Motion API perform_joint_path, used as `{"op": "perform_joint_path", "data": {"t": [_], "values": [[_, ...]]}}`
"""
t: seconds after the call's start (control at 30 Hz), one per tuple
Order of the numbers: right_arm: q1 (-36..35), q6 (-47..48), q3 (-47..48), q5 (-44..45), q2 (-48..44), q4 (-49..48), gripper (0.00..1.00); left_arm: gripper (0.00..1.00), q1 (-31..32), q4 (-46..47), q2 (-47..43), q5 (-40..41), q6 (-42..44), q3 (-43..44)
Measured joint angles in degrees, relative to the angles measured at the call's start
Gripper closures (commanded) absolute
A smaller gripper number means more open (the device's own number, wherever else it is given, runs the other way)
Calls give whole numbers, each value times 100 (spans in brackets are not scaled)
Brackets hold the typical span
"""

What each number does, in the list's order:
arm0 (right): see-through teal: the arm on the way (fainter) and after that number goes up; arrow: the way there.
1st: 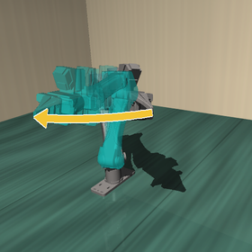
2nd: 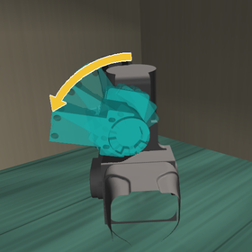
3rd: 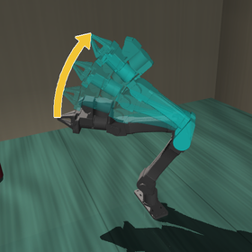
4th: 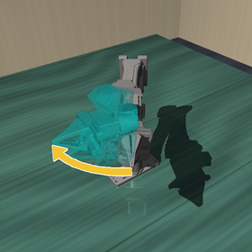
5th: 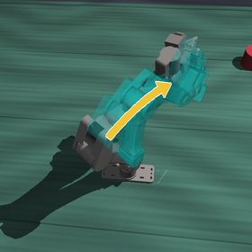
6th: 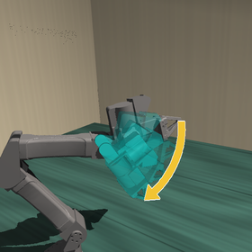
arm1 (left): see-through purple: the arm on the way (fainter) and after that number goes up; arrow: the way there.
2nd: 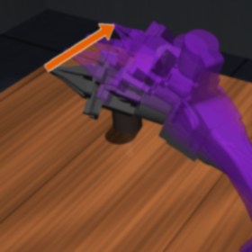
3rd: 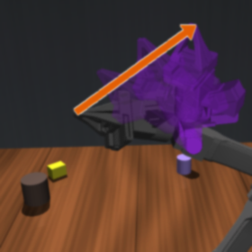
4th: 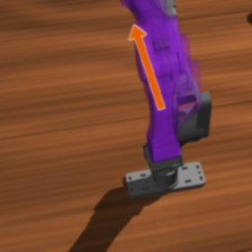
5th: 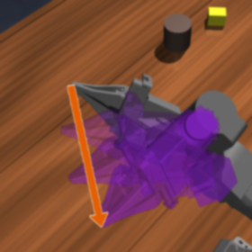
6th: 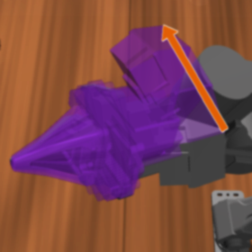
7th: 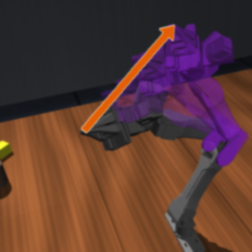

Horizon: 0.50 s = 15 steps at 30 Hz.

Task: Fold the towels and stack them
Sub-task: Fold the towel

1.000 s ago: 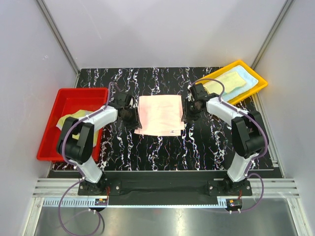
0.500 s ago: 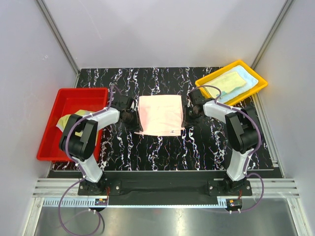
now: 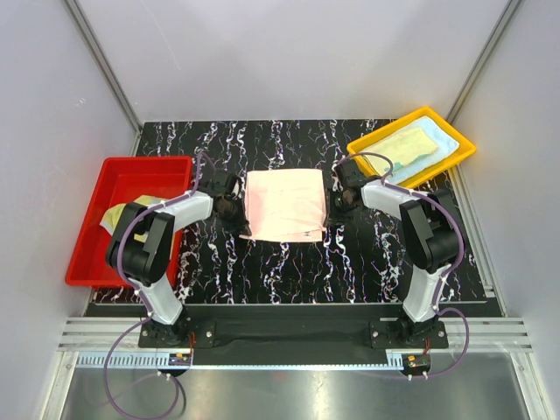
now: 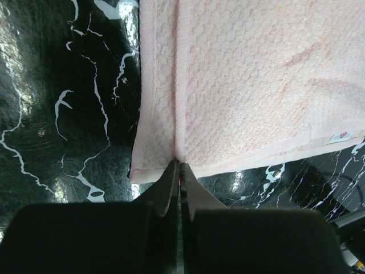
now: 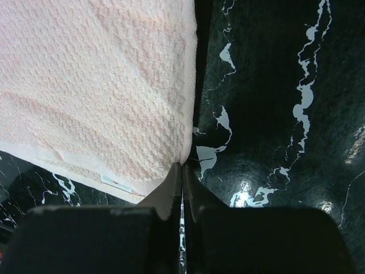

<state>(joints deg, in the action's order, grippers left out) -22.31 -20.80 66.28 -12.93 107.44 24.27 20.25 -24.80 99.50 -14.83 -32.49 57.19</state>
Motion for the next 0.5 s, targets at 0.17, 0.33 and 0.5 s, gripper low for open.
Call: {"op": "perform_joint_path", "data": {"t": [0.17,0.33,0.5], "values": [[0,2,46,-7,2,131,100,100,0,-393,0,31,4,247],[0,2,238,-26,2,315,100,100,0,-822,0,188,37,850],[0,-2,487,-175,0,437,100,100,-17,-1139,11,271,87,1294]]}}
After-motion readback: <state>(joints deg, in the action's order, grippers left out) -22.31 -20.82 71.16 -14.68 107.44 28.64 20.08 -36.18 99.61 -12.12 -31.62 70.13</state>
